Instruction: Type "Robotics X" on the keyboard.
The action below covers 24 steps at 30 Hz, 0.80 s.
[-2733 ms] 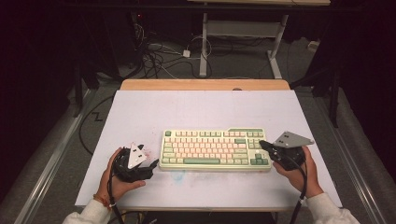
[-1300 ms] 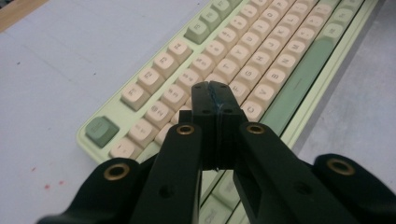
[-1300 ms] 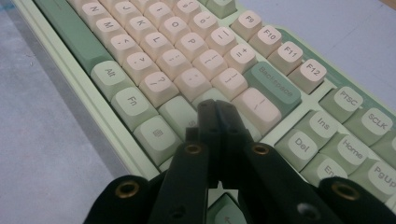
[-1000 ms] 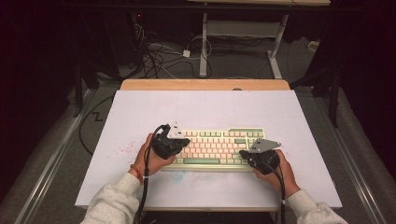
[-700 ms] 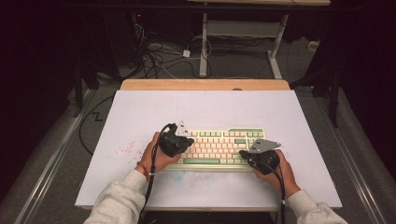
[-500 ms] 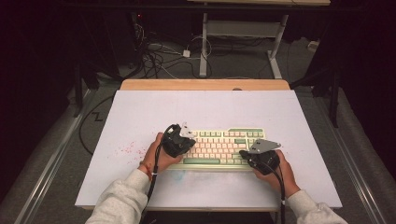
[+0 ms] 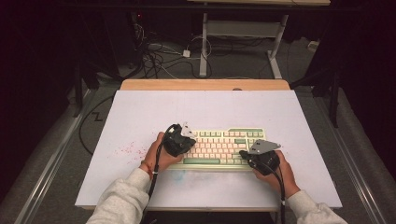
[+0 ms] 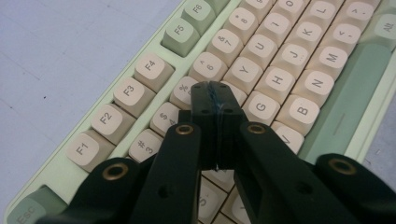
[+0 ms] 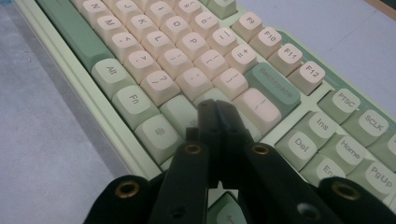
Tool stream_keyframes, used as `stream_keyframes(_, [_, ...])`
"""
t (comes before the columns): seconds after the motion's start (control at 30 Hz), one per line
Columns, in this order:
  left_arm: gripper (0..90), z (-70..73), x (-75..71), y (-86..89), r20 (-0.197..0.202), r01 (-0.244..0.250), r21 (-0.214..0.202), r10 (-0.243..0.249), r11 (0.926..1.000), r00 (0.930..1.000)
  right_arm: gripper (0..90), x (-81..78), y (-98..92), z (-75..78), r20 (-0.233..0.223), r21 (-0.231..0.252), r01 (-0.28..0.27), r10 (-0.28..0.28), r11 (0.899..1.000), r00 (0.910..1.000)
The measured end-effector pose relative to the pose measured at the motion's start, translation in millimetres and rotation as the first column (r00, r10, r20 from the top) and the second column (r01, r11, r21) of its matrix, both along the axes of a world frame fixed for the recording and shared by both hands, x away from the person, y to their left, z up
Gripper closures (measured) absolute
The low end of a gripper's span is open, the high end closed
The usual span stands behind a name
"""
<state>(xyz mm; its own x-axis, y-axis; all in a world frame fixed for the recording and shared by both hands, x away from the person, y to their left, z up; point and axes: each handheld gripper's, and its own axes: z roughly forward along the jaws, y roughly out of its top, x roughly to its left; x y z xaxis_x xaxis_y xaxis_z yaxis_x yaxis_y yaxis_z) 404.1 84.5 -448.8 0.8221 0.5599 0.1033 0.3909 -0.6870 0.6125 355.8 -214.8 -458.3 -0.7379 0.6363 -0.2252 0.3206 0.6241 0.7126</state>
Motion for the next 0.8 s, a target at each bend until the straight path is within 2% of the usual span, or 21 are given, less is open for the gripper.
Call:
stream_keyframes(0.07, [87.3,-0.8,-0.4,-1.2,0.009,0.007,0.002,-0.007,1.0000,0.9999,90.0,-0.4,0.5,0.0,0.002,-0.002,0.003,-0.003,1.000,1.0000])
stream_keyframes(0.13, [85.2,0.4,-2.4,-2.7,0.022,0.015,0.023,-0.016,0.9996,0.9996,90.0,-2.0,0.8,0.6,0.018,-0.003,-0.001,0.001,1.000,0.9998])
stream_keyframes(0.2, [85.1,4.2,-5.8,-1.6,0.040,0.024,0.011,-0.025,0.9996,0.9989,90.0,-6.2,2.1,3.7,0.039,0.003,-0.016,0.016,1.000,0.9991])
stream_keyframes(0.23, [85.3,9.4,-9.4,1.2,0.070,0.021,-0.005,-0.020,0.9998,0.9974,90.0,-7.7,2.5,6.6,0.041,0.010,-0.022,0.022,1.000,0.9989])
stream_keyframes(0.3, [85.4,11.5,-11.0,2.8,0.078,0.018,-0.011,-0.017,0.9998,0.9968,90.0,-9.1,2.3,9.5,0.049,0.018,-0.023,0.022,1.000,0.9986])
stream_keyframes(0.33, [80.9,13.1,-13.1,4.4,0.091,0.018,-0.015,-0.017,0.9997,0.9957,90.0,-11.6,1.0,14.2,0.065,0.036,-0.022,0.019,0.999,0.9977])
stream_keyframes(0.4, [75.3,16.2,-17.6,8.6,0.108,0.022,-0.026,-0.019,0.9994,0.9939,90.0,-13.8,-1.1,17.1,0.073,0.042,-0.022,0.019,0.999,0.9971])
stream_keyframes(0.5, [59.4,19.9,-26.6,16.8,0.163,0.025,-0.054,-0.016,0.9982,0.9865,90.0,-16.0,-5.1,19.6,0.081,0.045,-0.019,0.016,0.999,0.9966])
stream_keyframes(0.57, [46.1,21.5,-32.8,22.5,0.195,0.031,-0.074,-0.016,0.9968,0.9806,90.0,-16.6,-7.7,21.5,0.082,0.051,-0.013,0.009,0.999,0.9966])
stream_keyframes(0.6, [46.1,21.7,-36.4,24.5,0.224,0.022,-0.071,-0.006,0.9972,0.9746,90.0,-16.6,-7.7,21.5,0.082,0.051,-0.013,0.009,0.999,0.9966])
stream_keyframes(0.63, [41.4,21.9,-39.4,27.0,0.245,0.014,-0.065,0.003,0.9978,0.9695,90.0,-16.9,-8.9,22.4,0.084,0.054,-0.009,0.004,0.999,0.9965])
stream_keyframes(0.8, [23.6,20.3,-52.2,38.9,0.286,0.002,-0.106,0.029,0.9943,0.9578,90.0,-18.1,-14.3,26.9,0.093,0.064,-0.001,-0.005,0.998,0.9956])
